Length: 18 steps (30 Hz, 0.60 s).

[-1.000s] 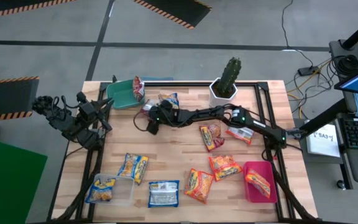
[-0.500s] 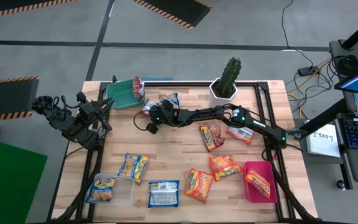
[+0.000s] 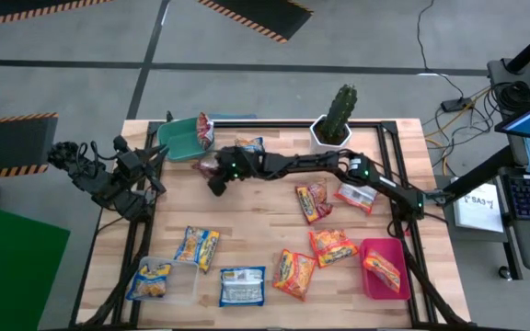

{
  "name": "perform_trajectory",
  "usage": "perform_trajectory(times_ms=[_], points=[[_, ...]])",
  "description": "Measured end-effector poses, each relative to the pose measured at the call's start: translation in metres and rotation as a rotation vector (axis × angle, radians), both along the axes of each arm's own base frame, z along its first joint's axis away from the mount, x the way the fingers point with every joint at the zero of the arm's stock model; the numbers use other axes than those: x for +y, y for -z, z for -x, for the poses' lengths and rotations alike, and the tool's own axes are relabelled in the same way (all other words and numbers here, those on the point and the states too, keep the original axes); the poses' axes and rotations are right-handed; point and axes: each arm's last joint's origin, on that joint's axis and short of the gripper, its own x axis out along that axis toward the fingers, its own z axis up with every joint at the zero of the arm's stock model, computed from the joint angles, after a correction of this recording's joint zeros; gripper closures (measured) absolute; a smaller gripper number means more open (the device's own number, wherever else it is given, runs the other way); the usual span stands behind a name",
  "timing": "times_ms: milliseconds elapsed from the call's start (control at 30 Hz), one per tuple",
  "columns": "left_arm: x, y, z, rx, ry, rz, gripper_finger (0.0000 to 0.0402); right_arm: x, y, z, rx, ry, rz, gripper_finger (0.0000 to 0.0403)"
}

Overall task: Sort Maruchan noodles
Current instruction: Put the left red noodle pack into the green bin

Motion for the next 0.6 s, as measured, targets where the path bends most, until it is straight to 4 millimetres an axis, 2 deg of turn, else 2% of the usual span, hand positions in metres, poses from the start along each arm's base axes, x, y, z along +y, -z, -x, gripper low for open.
perform_trajectory(times_ms=[333,600], points=[[0.0,0.0,0.0,-0.001,0.0,0.0,0.0365,-0.027,-0.028,-0.004,-0.325,0.044,-0.124,0.038],[0.0,0.0,0.0,0.0,0.0,0.0,0.0365,-0.051,-0.04,0.001,-0.492,0.232,-0.108,0.038]])
